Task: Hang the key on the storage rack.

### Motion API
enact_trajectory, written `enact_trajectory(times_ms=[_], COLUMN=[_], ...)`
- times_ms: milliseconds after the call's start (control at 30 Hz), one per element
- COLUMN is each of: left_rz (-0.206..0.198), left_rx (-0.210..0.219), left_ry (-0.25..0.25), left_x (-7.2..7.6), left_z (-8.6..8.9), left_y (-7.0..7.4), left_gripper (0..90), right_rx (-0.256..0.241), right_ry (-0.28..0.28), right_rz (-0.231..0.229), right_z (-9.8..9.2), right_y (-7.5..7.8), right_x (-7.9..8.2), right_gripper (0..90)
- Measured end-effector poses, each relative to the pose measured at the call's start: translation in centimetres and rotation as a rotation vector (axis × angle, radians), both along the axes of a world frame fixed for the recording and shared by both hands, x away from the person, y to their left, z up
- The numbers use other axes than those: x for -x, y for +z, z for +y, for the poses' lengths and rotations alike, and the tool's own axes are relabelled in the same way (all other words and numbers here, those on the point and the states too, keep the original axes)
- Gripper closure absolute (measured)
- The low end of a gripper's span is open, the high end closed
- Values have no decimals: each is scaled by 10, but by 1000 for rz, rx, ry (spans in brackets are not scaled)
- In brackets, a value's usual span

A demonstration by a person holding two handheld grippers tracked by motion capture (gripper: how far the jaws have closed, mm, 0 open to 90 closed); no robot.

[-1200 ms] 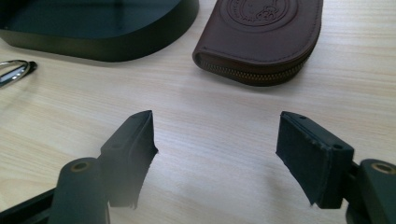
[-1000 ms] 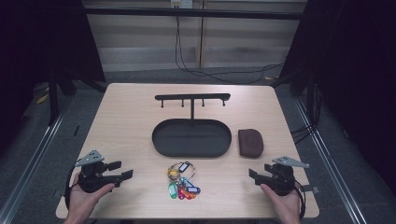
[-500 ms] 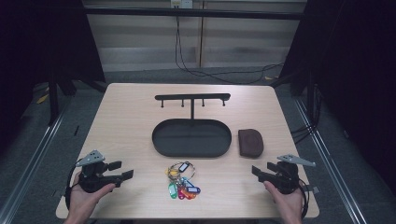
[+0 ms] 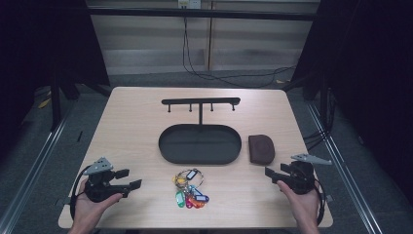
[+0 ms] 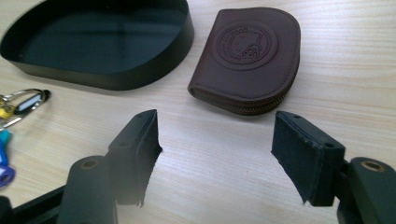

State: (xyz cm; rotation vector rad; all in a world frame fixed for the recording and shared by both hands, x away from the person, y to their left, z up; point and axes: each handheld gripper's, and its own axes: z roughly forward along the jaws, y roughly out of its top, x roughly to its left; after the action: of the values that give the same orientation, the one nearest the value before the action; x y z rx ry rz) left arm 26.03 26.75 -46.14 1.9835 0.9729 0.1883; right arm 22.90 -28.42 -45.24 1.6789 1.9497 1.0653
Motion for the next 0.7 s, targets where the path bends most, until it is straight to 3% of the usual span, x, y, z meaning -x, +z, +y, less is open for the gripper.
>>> enact_trajectory(times_ms=[233,700], left_rz=[-11,-20], left_rx=[-12,-24], left_ry=[-15,-39], left_x=[2,3], left_z=[-3,-6], left_y=[1,2], left_gripper=[289,272], right_rx=[-5,-26], right_ry=[9,11], right_rz=[37,85], right_z=[1,2], right_y=[2,18], right_x=[-13,-41], right_gripper=[249,197])
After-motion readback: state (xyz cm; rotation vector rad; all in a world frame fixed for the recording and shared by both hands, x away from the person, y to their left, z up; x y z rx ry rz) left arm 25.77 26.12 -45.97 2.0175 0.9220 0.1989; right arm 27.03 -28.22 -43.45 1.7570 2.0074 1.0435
